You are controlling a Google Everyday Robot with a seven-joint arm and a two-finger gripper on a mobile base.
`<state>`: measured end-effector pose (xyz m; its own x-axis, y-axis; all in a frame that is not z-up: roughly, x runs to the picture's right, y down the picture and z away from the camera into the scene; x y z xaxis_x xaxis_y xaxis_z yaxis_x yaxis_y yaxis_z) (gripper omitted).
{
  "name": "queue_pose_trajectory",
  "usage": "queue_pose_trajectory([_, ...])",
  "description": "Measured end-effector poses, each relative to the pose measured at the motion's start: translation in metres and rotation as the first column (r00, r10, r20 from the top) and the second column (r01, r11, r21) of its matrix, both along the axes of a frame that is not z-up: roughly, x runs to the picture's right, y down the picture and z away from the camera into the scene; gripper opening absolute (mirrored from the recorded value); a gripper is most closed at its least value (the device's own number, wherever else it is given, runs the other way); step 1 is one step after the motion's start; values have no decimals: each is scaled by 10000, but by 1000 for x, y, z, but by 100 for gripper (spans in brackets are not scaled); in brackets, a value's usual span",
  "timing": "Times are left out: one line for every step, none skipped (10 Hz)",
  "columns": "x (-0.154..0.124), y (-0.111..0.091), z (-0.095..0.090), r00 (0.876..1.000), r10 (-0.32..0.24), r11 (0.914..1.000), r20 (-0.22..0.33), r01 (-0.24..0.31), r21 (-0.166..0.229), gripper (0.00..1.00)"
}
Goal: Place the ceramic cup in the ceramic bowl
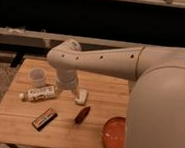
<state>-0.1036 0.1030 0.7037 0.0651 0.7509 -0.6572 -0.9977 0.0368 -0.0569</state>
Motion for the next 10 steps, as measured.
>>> queue_pose_trajectory([0,0,0,10000,0,10000,0,0,0,65])
queue_pose_trajectory([0,0,0,10000,1,10000,1,-1,2,65])
queue_pose_trajectory([-1,-1,0,10000,-2,10000,20,1,19,65])
queue_pose_trajectory([-3,-6,-1,9999,-102,9998,105,101,142,65])
queue_pose_trajectory([-10,-14,-1,9995,-237,9994,211,232,262,65])
queue_pose_trajectory([-23,-22,0,9987,-345,9988,375,332,350,65])
queue_pose_trajectory([-38,-32,2,9974,-472,9979,539,448,459,65])
queue_pose_trajectory([-57,-45,5,9952,-643,9965,733,601,584,65])
queue_pose_trajectory([-75,-54,6,9924,-770,9954,955,710,648,65])
queue_pose_trajectory([-104,-69,11,9848,-1063,9925,1372,966,751,65])
